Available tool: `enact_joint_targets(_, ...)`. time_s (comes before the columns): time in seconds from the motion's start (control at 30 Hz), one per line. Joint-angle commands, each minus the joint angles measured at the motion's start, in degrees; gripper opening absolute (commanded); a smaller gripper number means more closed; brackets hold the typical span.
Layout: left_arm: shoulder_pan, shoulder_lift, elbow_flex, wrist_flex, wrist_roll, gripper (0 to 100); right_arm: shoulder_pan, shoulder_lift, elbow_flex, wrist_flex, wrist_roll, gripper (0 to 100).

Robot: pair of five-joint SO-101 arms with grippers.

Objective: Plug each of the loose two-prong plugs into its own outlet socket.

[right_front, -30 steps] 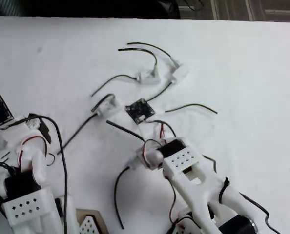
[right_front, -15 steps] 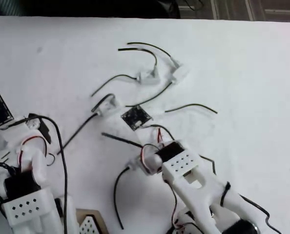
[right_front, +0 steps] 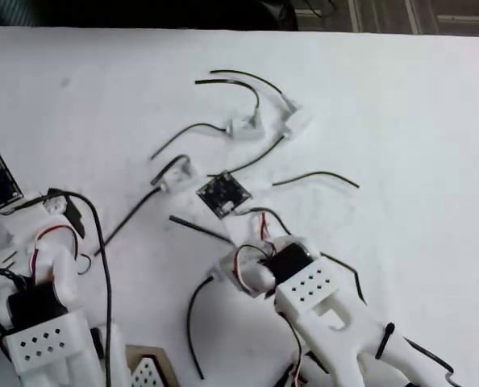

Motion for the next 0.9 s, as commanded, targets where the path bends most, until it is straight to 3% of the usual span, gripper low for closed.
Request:
enact_joint_targets(0.0, -0.6, -0.6, -0.4, -1.2, 0.2, 8, 2.8, -1.5, 2.5, -3.0, 2.5, 2.6)
enact_joint_targets(0.27, -0.6, -0.6, -0.4, -1.2, 0.2, 8, 3.4, -1.5, 7.6, -5.6, 7.9, 1.9)
enact_joint_targets(0.47, -0.5, -0.6, -0.4, -1.2, 0.2, 8, 4.1, -2.0, 7.0, -9.4, 7.8, 1.9)
enact_joint_targets(0.87, -0.5, -0.6, 0.8, -2.5, 0.2, 8, 10.2, -0.8, -13.5, -13.1, 8.2, 1.9)
